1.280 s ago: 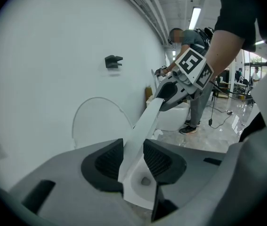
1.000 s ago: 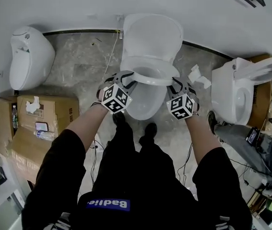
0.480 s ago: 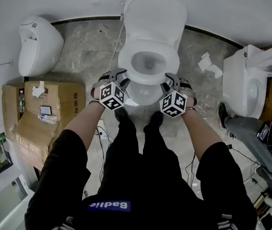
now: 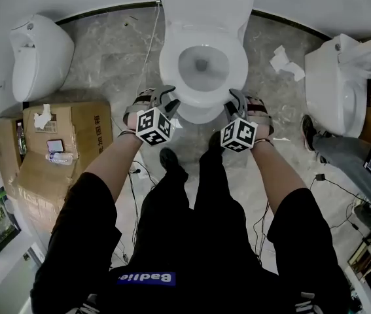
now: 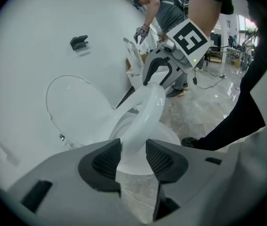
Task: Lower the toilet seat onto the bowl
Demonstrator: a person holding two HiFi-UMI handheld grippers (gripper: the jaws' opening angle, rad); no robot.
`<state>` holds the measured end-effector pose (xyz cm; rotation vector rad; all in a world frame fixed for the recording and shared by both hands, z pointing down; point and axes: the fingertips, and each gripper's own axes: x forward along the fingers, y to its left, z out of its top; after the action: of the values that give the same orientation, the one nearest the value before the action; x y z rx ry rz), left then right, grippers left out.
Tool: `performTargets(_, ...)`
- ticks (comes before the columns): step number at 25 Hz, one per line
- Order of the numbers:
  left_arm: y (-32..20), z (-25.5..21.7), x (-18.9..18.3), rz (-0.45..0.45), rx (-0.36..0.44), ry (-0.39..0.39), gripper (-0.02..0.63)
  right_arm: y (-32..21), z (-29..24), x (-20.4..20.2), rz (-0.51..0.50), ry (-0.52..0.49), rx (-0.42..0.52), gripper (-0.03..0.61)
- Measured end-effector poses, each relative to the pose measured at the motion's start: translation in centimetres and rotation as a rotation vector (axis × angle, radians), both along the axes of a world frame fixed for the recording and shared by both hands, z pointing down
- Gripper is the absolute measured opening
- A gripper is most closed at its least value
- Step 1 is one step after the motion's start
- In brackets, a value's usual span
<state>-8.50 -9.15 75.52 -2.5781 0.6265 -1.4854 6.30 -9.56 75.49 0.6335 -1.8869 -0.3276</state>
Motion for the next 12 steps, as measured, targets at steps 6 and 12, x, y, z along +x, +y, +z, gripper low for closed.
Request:
performTargets(6, 2.7, 2.6, -0.3, 0.073, -0.012, 0.012, 0.166, 2.8, 2.8, -0.5, 0.062, 0.115, 0.0, 0.163)
performTargets(12, 5.1, 6.4, 0.0, 0.146, -0.002, -0.038, 0.167, 5.0, 7.0, -0.2, 0.034, 0.188, -0.026, 0.183)
